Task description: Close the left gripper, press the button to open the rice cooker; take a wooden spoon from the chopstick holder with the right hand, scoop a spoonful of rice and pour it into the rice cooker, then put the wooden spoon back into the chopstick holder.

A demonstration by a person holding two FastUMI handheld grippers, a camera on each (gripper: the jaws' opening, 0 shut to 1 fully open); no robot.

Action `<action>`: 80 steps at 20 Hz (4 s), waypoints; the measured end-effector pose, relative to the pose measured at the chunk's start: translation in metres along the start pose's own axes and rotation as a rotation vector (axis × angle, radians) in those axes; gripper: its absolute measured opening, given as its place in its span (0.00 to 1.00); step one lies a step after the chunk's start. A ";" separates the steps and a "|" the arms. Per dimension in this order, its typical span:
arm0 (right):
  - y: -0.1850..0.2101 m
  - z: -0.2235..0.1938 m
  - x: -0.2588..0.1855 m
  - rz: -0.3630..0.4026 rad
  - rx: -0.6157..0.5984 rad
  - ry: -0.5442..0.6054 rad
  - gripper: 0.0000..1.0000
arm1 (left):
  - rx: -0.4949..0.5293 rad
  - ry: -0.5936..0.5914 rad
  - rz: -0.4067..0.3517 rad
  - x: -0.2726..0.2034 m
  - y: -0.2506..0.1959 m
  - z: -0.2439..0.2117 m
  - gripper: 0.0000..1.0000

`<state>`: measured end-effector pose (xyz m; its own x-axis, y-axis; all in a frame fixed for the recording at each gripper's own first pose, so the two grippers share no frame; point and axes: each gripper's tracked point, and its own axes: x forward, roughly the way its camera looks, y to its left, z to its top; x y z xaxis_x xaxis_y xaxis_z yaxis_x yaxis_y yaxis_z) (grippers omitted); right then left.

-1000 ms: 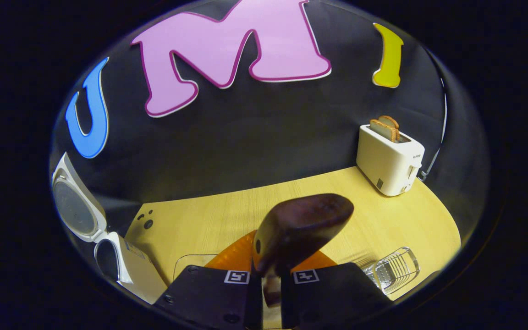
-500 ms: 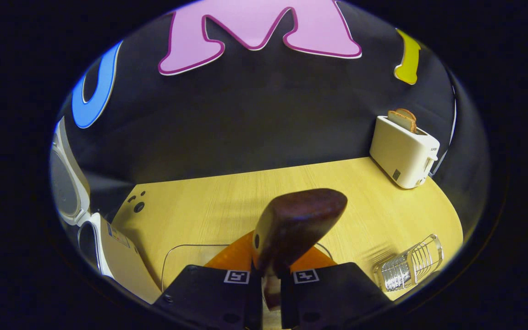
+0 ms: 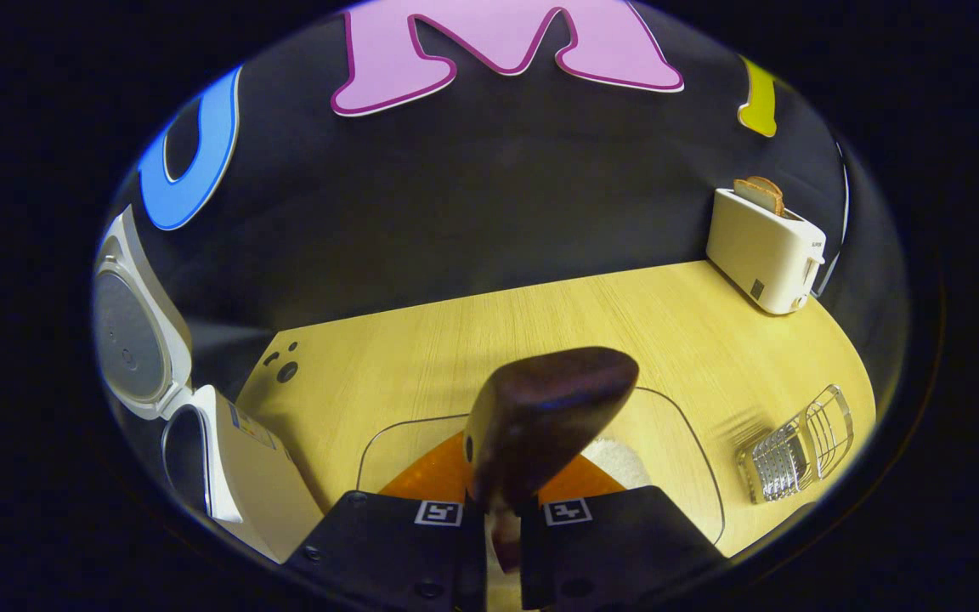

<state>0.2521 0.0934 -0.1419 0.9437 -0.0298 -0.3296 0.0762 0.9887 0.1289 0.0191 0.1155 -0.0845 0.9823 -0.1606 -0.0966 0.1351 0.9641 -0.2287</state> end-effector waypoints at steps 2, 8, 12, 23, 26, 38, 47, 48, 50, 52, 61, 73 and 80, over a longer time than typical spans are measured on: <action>0.007 -0.006 -0.005 0.019 0.040 0.015 0.20 | -0.013 -0.005 0.004 -0.001 0.003 0.002 0.92; 0.017 -0.014 -0.014 0.069 0.196 0.059 0.19 | -0.023 -0.014 0.019 -0.004 0.010 0.004 0.92; 0.014 -0.015 -0.019 0.083 0.311 0.094 0.20 | -0.025 -0.018 0.026 -0.006 0.011 0.008 0.92; -0.041 -0.001 -0.050 0.077 0.724 0.085 0.08 | 0.001 -0.033 0.043 -0.015 0.015 0.015 0.92; -0.050 0.012 -0.059 0.080 0.741 0.062 0.08 | 0.008 -0.037 0.050 -0.019 0.015 0.016 0.92; 0.002 0.094 -0.100 0.276 0.893 0.055 0.08 | 0.011 -0.068 0.054 -0.031 0.008 0.024 0.92; 0.118 0.112 -0.118 0.457 0.779 0.134 0.07 | -0.016 -0.094 0.124 -0.053 0.039 0.033 0.92; 0.132 0.112 -0.118 0.478 0.762 0.142 0.07 | -0.019 -0.093 0.136 -0.055 0.045 0.033 0.92; 0.163 0.112 -0.120 0.517 0.716 0.156 0.08 | -0.025 -0.095 0.162 -0.061 0.056 0.035 0.92; 0.190 0.109 -0.120 0.545 0.636 0.160 0.07 | -0.027 -0.103 0.186 -0.066 0.065 0.037 0.92; 0.275 0.079 -0.106 0.594 0.203 0.095 0.07 | -0.071 -0.116 0.273 -0.072 0.108 0.037 0.92; 0.330 0.026 -0.097 0.612 -0.512 -0.131 0.19 | -0.093 -0.099 0.318 -0.070 0.140 0.028 0.92; 0.361 -0.002 -0.117 0.692 -0.808 -0.243 0.19 | -0.108 -0.125 0.334 -0.069 0.155 0.030 0.92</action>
<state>0.1688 0.4536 -0.0590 0.7458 0.6297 -0.2172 -0.6460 0.6041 -0.4667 -0.0239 0.2820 -0.0844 0.9791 0.1926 -0.0658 -0.2035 0.9302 -0.3056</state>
